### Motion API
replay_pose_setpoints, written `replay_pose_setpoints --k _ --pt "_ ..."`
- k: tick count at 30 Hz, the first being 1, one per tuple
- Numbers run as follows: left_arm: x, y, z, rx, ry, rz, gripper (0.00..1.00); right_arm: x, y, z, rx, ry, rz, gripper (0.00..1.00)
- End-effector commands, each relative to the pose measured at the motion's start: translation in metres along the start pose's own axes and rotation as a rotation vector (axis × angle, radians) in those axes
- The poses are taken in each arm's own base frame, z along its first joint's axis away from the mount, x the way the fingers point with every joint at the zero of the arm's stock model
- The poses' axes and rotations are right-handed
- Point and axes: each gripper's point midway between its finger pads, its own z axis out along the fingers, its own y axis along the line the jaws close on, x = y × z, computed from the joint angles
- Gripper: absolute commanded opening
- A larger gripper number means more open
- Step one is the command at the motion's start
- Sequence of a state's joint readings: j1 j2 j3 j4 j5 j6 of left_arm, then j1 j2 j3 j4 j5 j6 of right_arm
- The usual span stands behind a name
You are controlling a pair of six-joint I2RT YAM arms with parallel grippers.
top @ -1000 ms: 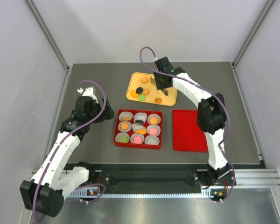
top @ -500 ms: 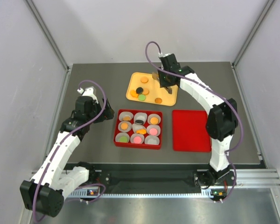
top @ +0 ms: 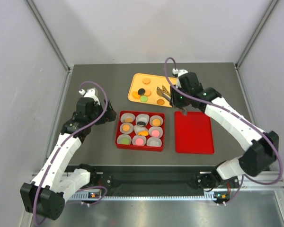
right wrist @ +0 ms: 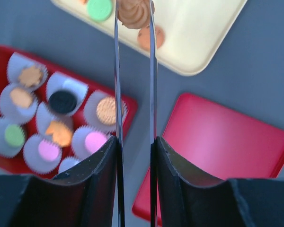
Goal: Pack the cookies
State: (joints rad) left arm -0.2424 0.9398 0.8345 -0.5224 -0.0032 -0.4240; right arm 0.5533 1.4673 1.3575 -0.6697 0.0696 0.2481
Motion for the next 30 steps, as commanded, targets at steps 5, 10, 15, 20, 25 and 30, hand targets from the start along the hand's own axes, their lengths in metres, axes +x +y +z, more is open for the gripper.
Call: replay_pose_setpoints --k 5,10,15,20,25,30 --pt "-0.010 -0.010 0.001 0.054 -0.043 -0.002 0.96 0.028 0.049 -0.049 -0.164 -0.049 -0.023 0.35" --pt "-0.010 -0.010 0.001 0.055 -0.045 -0.002 0.96 0.058 0.063 -0.068 -0.196 0.004 -0.062 0.35" --pt "-0.010 -0.010 0.001 0.057 -0.044 -0.003 0.96 0.090 0.073 -0.084 -0.243 0.071 -0.081 0.35" --pt "-0.010 -0.011 0.000 0.062 -0.045 -0.002 0.96 0.121 0.077 -0.093 -0.263 0.132 -0.082 0.35" --pt "-0.010 -0.011 0.000 0.064 -0.044 -0.002 0.96 0.141 0.077 -0.101 -0.273 0.173 -0.088 0.35" --pt "-0.010 -0.011 0.000 0.063 -0.043 -0.002 0.96 0.149 0.077 -0.107 -0.282 0.194 -0.104 0.36"
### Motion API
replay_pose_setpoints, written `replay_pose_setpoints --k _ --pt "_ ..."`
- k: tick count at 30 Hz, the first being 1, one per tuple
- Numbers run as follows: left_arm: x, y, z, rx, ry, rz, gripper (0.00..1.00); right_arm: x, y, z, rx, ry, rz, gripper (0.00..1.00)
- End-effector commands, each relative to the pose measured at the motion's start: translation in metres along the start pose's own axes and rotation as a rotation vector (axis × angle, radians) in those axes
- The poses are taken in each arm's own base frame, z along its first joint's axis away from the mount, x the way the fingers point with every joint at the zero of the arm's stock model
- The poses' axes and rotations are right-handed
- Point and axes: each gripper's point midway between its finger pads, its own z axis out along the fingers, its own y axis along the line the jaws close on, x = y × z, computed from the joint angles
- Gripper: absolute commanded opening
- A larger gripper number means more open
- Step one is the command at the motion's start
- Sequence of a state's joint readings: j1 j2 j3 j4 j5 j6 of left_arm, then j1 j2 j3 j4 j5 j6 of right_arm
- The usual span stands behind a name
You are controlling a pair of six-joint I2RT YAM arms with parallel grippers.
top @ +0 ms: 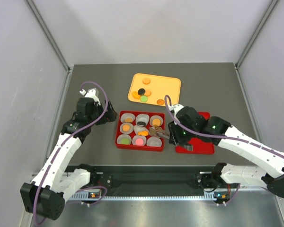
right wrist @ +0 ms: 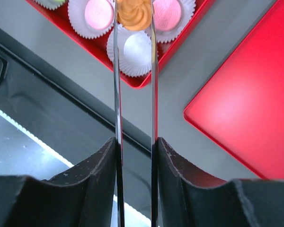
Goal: Pack the cookies
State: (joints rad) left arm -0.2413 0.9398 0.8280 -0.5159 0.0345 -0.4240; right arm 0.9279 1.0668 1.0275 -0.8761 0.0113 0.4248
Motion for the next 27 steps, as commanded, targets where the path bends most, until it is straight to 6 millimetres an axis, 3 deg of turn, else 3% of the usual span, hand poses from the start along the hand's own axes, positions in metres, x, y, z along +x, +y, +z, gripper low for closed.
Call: replay_pose_setpoints --k 1,19,27 --pt "-0.013 -0.005 0.000 0.029 -0.058 -0.001 0.96 -0.001 0.009 -0.010 -0.034 -0.018 -0.006 0.36" --pt "-0.013 -0.005 0.001 0.027 -0.056 -0.002 0.96 0.028 0.016 -0.010 -0.061 0.069 -0.027 0.36" --pt "-0.013 -0.004 0.001 0.024 -0.053 -0.002 0.96 0.030 0.016 -0.007 -0.056 0.075 -0.028 0.38"
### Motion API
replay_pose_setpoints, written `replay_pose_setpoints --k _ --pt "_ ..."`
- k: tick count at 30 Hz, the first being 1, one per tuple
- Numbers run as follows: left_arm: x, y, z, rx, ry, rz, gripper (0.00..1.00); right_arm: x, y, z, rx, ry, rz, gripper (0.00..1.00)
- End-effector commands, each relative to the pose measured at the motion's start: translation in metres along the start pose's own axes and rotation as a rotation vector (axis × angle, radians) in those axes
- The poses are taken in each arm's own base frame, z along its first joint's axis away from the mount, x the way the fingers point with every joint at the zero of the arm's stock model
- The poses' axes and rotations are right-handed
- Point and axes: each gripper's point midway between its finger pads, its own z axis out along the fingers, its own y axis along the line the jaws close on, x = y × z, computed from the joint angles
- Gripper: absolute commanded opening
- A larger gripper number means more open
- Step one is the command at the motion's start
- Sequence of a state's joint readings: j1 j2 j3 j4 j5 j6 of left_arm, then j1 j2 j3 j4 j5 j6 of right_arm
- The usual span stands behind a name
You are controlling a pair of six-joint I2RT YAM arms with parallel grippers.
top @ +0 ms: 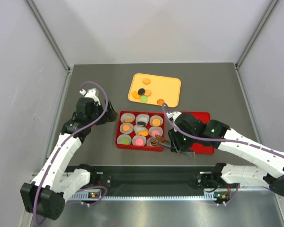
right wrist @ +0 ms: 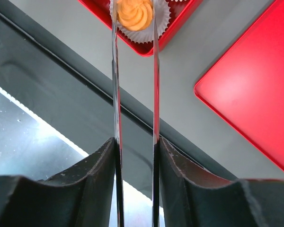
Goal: Pack the cookies
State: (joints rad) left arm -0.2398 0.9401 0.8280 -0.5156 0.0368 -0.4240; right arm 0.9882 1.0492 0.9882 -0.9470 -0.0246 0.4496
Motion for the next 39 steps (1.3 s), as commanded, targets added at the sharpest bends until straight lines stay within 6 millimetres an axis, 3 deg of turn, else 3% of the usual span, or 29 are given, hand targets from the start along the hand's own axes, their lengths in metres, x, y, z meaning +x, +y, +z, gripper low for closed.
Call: replay_pose_setpoints --k 1,13,19,22,26,28,33,34,37,38,39 --pt "-0.012 -0.005 0.001 0.025 -0.053 -0.001 0.96 -0.007 0.009 -0.005 -0.031 -0.042 -0.008 0.39" --pt "-0.013 -0.005 0.001 0.025 -0.055 -0.001 0.96 -0.009 0.008 -0.005 -0.018 -0.051 -0.009 0.41" --pt "-0.012 -0.005 0.001 0.025 -0.053 -0.001 0.96 -0.019 0.013 -0.016 -0.037 -0.089 -0.009 0.41" --pt "-0.011 -0.004 0.001 0.025 -0.050 -0.001 0.96 -0.033 0.014 -0.027 -0.040 -0.124 -0.019 0.42" --pt "-0.013 -0.005 0.001 0.027 -0.054 -0.002 0.96 -0.072 0.000 -0.050 -0.033 -0.220 0.006 0.43" --pt "-0.012 -0.006 0.001 0.030 -0.054 -0.004 0.96 -0.086 -0.015 -0.053 0.003 -0.238 0.000 0.43" --pt "-0.011 -0.008 0.003 0.046 -0.044 -0.006 0.96 -0.156 -0.094 -0.065 0.168 -0.400 0.130 0.44" --pt "-0.010 -0.009 0.003 0.049 -0.042 -0.006 0.96 -0.167 -0.110 -0.058 0.193 -0.409 0.157 0.43" --pt "-0.010 -0.011 0.004 0.061 -0.037 -0.006 0.96 -0.195 -0.172 -0.048 0.322 -0.475 0.283 0.43" --pt "-0.008 -0.012 0.006 0.068 -0.029 -0.006 0.96 -0.197 -0.208 -0.053 0.442 -0.495 0.353 0.43" --pt "-0.008 -0.013 0.006 0.076 -0.025 -0.005 0.96 -0.199 -0.228 -0.034 0.472 -0.464 0.387 0.42"
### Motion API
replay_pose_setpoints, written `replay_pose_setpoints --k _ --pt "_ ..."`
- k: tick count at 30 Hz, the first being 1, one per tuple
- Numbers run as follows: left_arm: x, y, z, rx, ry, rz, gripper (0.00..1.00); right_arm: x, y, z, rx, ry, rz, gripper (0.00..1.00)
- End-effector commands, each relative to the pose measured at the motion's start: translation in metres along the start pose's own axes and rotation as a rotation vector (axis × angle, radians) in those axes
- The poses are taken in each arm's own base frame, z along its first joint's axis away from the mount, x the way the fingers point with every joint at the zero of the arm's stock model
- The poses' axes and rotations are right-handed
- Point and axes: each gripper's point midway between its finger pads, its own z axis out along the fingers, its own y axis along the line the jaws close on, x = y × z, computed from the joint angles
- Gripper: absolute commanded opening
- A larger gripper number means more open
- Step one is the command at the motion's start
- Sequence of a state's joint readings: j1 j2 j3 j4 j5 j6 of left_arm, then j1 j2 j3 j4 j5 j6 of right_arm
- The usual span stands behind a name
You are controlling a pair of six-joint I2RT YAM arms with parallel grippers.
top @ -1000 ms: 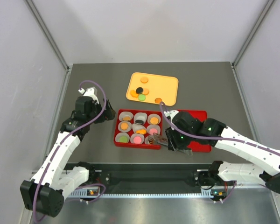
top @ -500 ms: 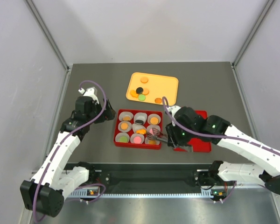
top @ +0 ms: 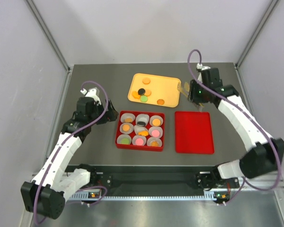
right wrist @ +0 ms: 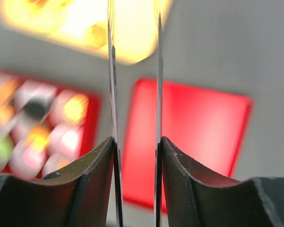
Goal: Pack the cookies
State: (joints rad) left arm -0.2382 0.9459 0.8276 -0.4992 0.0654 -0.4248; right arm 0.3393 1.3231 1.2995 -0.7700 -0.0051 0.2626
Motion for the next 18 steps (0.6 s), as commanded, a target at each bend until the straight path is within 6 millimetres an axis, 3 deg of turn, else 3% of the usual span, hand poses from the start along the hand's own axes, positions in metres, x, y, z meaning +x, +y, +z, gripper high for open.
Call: replay_pose_setpoints --k 1,3,5,6,7,9,10,14,18 --pt "-0.006 -0.009 0.006 0.053 -0.021 -0.004 0.96 -0.061 -0.054 0.041 0.162 -0.163 0.091 0.41" --pt "-0.004 -0.013 0.006 0.073 -0.010 -0.002 0.95 -0.058 -0.076 0.076 0.212 -0.127 0.132 0.41" --pt "-0.006 -0.013 0.004 0.073 -0.021 -0.003 0.95 -0.071 -0.100 0.094 0.242 -0.153 0.194 0.41" --pt "-0.006 -0.012 0.003 0.071 -0.024 -0.003 0.95 -0.062 -0.111 0.117 0.256 -0.098 0.217 0.39" --pt "-0.007 -0.013 0.002 0.076 -0.030 -0.002 0.96 -0.074 -0.121 0.122 0.266 -0.115 0.241 0.39" --pt "-0.008 -0.013 0.001 0.073 -0.037 0.000 0.96 -0.072 -0.139 0.143 0.325 -0.097 0.255 0.40" --pt "-0.010 -0.013 0.000 0.074 -0.043 -0.001 0.96 -0.083 -0.148 0.144 0.348 -0.117 0.261 0.41" --pt "-0.012 -0.014 -0.003 0.077 -0.055 0.000 0.96 -0.078 -0.168 0.174 0.384 -0.072 0.274 0.49" --pt "-0.013 -0.013 -0.004 0.072 -0.061 0.002 0.96 -0.080 -0.182 0.190 0.414 -0.042 0.270 0.56"
